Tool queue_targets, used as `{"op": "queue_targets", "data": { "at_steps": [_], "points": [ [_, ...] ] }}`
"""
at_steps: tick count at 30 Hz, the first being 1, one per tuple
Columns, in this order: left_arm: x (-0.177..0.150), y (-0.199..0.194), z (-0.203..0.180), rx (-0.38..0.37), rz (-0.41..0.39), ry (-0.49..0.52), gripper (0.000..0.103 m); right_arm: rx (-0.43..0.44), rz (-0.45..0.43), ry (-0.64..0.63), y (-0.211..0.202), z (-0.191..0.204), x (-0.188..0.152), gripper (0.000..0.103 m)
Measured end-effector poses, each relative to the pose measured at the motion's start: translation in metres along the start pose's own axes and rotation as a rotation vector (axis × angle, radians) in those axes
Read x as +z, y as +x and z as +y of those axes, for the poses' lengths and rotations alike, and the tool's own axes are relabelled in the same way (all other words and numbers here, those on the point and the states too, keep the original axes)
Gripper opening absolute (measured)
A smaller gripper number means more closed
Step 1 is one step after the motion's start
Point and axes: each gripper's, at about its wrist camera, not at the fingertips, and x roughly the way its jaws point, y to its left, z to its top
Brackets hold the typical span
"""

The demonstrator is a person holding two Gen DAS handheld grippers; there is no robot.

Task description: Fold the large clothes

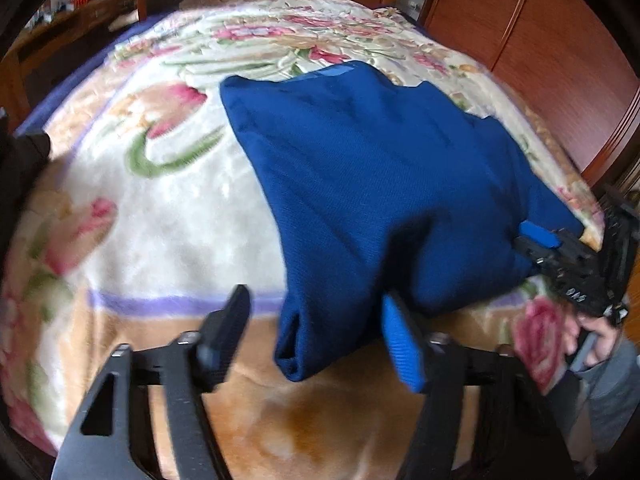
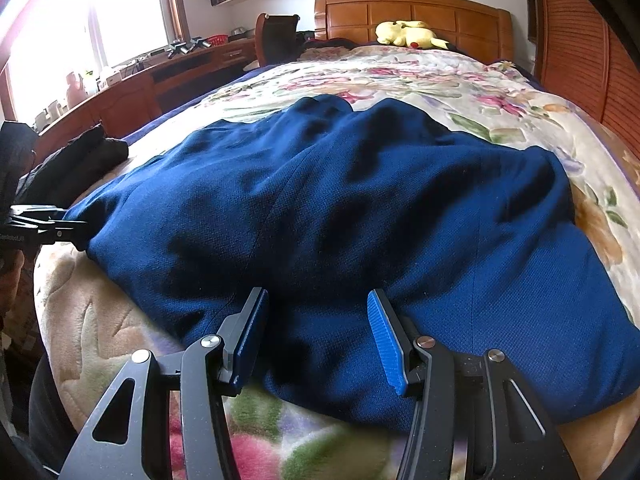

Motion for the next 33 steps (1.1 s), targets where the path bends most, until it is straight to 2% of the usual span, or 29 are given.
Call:
{"op": "queue_targets", "data": {
  "at_steps": [2, 5, 11, 16, 21, 24, 27, 29, 33],
  "points": [
    [0.000, 0.000, -0.002, -0.042, 0.011, -0.017, 0.033, 0.004, -0.001, 0.002, 0.000, 0.000, 0.000, 0.053],
    [0.006, -0.010, -0.013, -0.034, -0.017, 0.001, 0.019, 0.010, 0.000, 0.007, 0.000, -0.002, 0.000, 0.053],
    [0.049, -0.051, -0.054, -0.041, -0.143, 0.072, 0.014, -0.005, 0.031, 0.037, -0.011, -0.009, 0.007, 0.053],
    [0.106, -0.071, -0.124, -0.057, -0.240, 0.223, 0.014, -0.078, 0.016, 0.095, -0.047, -0.045, 0.001, 0.053],
    [0.151, -0.058, -0.212, -0.122, -0.270, 0.372, 0.013, -0.188, -0.020, 0.163, -0.096, -0.091, -0.018, 0.053],
    [0.161, -0.032, -0.279, -0.179, -0.253, 0.471, 0.013, -0.260, -0.039, 0.203, -0.127, -0.114, -0.030, 0.053],
    [0.158, -0.003, -0.329, -0.270, -0.187, 0.518, 0.013, -0.320, -0.054, 0.241, -0.156, -0.132, -0.044, 0.053],
    [0.144, 0.017, -0.352, -0.324, -0.133, 0.539, 0.013, -0.349, -0.059, 0.257, -0.169, -0.139, -0.050, 0.053],
    [0.113, 0.053, -0.370, -0.337, -0.043, 0.541, 0.013, -0.389, -0.058, 0.269, -0.189, -0.149, -0.060, 0.053]
  ]
}}
